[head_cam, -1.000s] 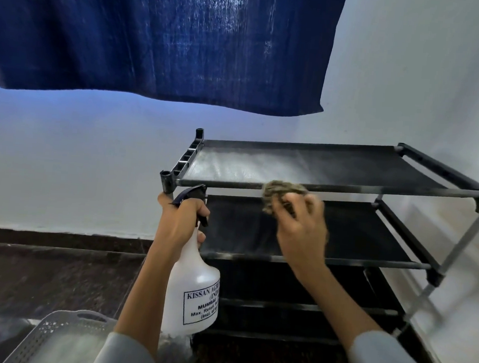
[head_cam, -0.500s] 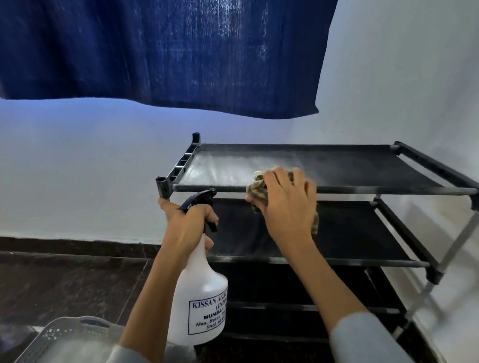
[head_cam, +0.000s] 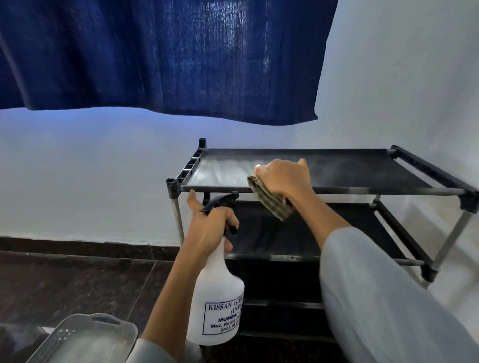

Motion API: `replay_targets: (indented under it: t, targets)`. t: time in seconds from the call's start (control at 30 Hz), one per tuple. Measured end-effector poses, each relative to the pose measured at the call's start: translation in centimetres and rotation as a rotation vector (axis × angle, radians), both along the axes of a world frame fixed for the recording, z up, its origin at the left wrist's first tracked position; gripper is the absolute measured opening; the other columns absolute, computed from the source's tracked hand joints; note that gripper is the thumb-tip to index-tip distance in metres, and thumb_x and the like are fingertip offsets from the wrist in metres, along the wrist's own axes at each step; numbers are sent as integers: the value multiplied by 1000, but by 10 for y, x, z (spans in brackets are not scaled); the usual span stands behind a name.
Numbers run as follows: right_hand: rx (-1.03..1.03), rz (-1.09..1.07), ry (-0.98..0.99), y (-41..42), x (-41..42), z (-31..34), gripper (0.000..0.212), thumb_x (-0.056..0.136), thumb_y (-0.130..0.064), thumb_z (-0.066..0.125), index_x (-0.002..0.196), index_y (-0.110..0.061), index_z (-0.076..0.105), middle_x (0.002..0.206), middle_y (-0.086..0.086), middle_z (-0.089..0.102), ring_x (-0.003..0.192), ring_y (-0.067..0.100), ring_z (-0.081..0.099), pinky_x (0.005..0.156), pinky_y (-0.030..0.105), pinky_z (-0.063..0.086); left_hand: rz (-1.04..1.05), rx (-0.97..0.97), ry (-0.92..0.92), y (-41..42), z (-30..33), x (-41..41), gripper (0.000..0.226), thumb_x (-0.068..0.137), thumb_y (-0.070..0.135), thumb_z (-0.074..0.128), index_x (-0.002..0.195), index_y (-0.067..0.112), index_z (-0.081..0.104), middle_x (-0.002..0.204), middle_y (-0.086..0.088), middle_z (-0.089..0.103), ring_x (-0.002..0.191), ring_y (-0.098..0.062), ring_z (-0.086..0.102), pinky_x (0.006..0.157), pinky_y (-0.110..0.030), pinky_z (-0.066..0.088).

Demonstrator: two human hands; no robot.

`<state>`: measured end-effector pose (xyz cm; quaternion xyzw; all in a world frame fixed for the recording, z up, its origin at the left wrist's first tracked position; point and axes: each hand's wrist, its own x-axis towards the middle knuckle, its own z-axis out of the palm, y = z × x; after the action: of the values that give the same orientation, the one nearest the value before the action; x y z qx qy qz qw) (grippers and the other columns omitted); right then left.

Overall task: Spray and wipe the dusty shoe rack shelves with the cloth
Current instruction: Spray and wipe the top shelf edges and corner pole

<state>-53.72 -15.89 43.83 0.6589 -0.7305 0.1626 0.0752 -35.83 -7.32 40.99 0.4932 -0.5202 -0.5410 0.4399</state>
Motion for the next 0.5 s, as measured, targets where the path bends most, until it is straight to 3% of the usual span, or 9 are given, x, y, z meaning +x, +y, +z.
replay_targets:
  t: [0.07, 0.13, 0.17, 0.2, 0.27, 0.4, 0.43, 0.5]
  targets:
    - [97, -69, -587, -2, -3, 14, 57, 97, -52, 21, 102, -12, 61, 96, 7, 63, 88, 20, 57, 98, 41, 39, 5, -6, 4, 1, 0, 4, 98, 78, -2, 51, 150, 39, -2, 93, -25, 63, 51, -27, 51, 41, -26, 41]
    - [-4, -74, -1105, 4, -11, 26, 61, 99, -54, 21, 117, -7, 54, 104, 10, 59, 91, 21, 56, 88, 35, 44, 15, -20, 15, 2, 3, 10, 96, 77, -2, 51, 149, 41, 3, 89, -23, 63, 55, -28, 53, 41, -25, 42]
    - [-109, -60, -1231, 9, -15, 29, 59, 100, -52, 19, 117, -8, 54, 104, 10, 59, 91, 20, 55, 87, 34, 45, 20, -27, 21, 3, 4, 13, 94, 77, -2, 51, 147, 43, 7, 89, -23, 63, 51, -28, 52, 40, -25, 41]
    - [-204, -34, -1224, 15, -16, 29, 55, 101, -49, 19, 111, -10, 55, 104, 10, 59, 92, 20, 55, 89, 36, 46, 25, -33, 30, 3, 7, 16, 91, 77, -2, 51, 144, 44, 12, 92, -23, 64, 46, -27, 50, 39, -25, 40]
    - [-348, 48, -937, 29, -10, 19, 50, 101, -49, 22, 100, -15, 58, 98, 5, 62, 88, 18, 57, 88, 37, 48, 35, -45, 36, 2, 11, 18, 87, 75, -1, 52, 140, 46, 18, 98, -23, 63, 37, -26, 46, 37, -24, 38]
    - [-459, 214, 178, 35, 14, -42, 60, 85, -73, 32, 99, -20, 59, 90, -3, 62, 75, 17, 58, 65, 29, 47, 30, -63, 21, -1, 16, 13, 85, 75, 0, 53, 140, 41, 18, 91, -18, 65, 32, -25, 44, 37, -25, 38]
    - [-491, 175, 329, 30, 15, -53, 62, 84, -72, 35, 99, -18, 60, 90, -1, 63, 74, 19, 59, 64, 31, 47, 23, -60, 22, -1, 16, 12, 84, 75, 0, 53, 141, 39, 18, 93, -20, 65, 32, -25, 44, 37, -25, 38]
    - [-573, 107, 451, 18, 11, -57, 57, 87, -65, 36, 91, -16, 63, 80, 0, 64, 64, 20, 59, 61, 31, 46, 17, -46, 38, 0, 16, 10, 81, 74, 2, 54, 140, 35, 20, 102, -26, 64, 33, -25, 45, 38, -26, 38]
